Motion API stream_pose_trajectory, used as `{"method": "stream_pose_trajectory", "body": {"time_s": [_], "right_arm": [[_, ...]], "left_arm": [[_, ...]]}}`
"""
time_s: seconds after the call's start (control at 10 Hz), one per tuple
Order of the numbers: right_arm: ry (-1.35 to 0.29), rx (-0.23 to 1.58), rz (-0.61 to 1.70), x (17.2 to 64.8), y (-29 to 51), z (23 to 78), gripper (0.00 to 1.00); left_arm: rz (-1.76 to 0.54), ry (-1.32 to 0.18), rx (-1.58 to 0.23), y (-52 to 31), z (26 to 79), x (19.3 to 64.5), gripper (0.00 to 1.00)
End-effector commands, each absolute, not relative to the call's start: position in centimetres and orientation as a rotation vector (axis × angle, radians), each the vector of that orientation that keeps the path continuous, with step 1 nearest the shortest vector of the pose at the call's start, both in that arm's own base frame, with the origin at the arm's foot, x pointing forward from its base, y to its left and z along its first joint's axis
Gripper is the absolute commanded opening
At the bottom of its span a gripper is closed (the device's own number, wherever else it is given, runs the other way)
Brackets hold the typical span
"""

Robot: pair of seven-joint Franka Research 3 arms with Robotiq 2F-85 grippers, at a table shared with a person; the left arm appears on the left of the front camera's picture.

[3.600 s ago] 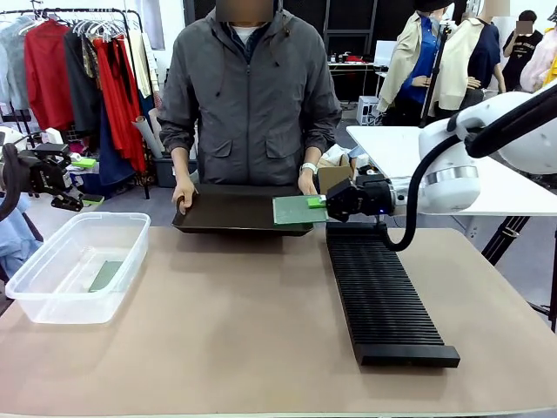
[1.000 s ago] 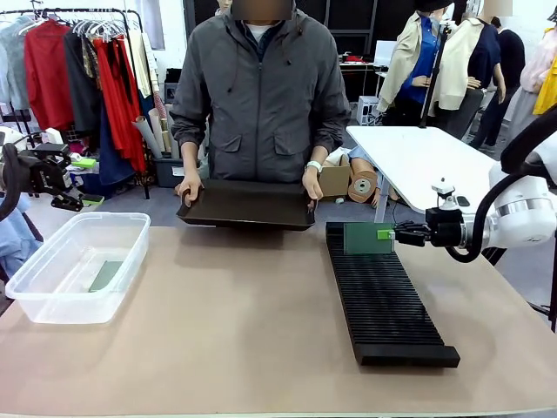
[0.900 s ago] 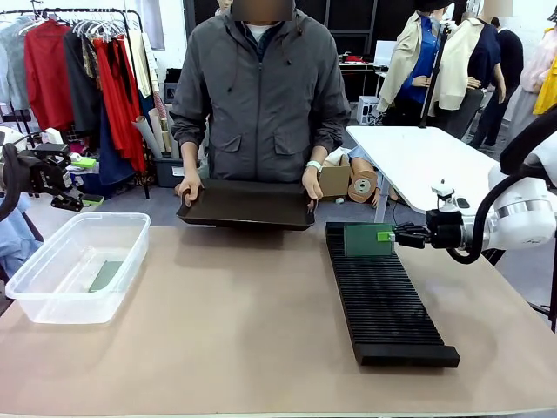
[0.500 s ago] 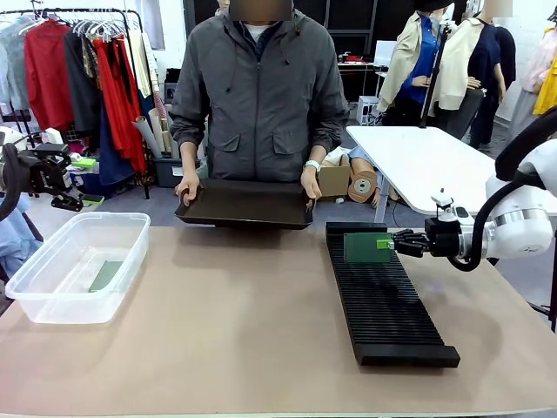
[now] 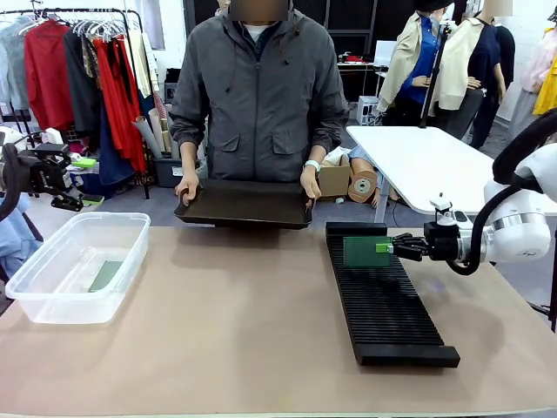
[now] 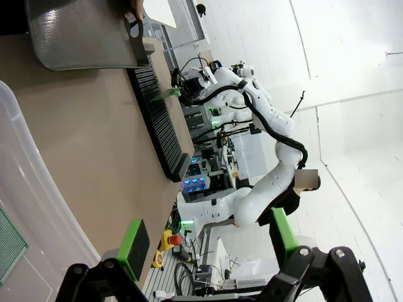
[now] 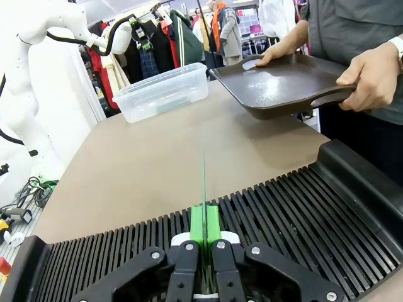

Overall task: Sort PCBs into racks and boxes based on the side picked up.
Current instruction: If the short side of the Blank PCB is picked up, insert it into the PCB Rack ; if the long side is picked up, place it in the Organizing box.

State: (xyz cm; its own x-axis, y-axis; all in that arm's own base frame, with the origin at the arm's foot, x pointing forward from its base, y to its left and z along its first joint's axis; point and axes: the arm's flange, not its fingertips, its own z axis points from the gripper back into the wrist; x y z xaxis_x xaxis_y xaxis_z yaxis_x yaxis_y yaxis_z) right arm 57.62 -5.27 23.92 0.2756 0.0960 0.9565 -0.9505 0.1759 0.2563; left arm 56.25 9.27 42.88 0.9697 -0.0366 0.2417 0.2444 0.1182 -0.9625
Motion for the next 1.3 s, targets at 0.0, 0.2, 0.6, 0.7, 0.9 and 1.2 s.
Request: {"method": "stream_pose_trajectory", "body": {"time_s": [0.0, 0.2, 0.6, 0.7, 0.9, 1.2], "right_arm": [[-1.006, 1.116, 0.958, 57.7, -5.3, 24.6, 0.00], [-1.006, 1.116, 0.958, 57.7, -5.3, 24.6, 0.00], [-1.006, 1.116, 0.958, 57.7, -5.3, 24.6, 0.00], [-0.998, 1.122, 0.950, 57.6, -5.3, 23.9, 0.00], [-1.017, 1.137, 0.958, 58.1, -5.9, 23.9, 0.00], [-1.022, 1.138, 0.950, 58.8, -6.4, 23.9, 0.00]], "left_arm": [[-0.212, -0.169, -1.446, 9.4, 43.0, 56.1, 1.00], [-0.212, -0.169, -1.446, 9.4, 43.0, 56.1, 1.00], [-0.212, -0.169, -1.446, 9.4, 43.0, 56.1, 1.00], [-0.212, -0.169, -1.446, 9.4, 43.0, 56.1, 1.00], [-0.212, -0.169, -1.446, 9.4, 43.0, 56.1, 1.00], [-0.212, -0.169, -1.446, 9.4, 43.0, 56.1, 1.00]]}}
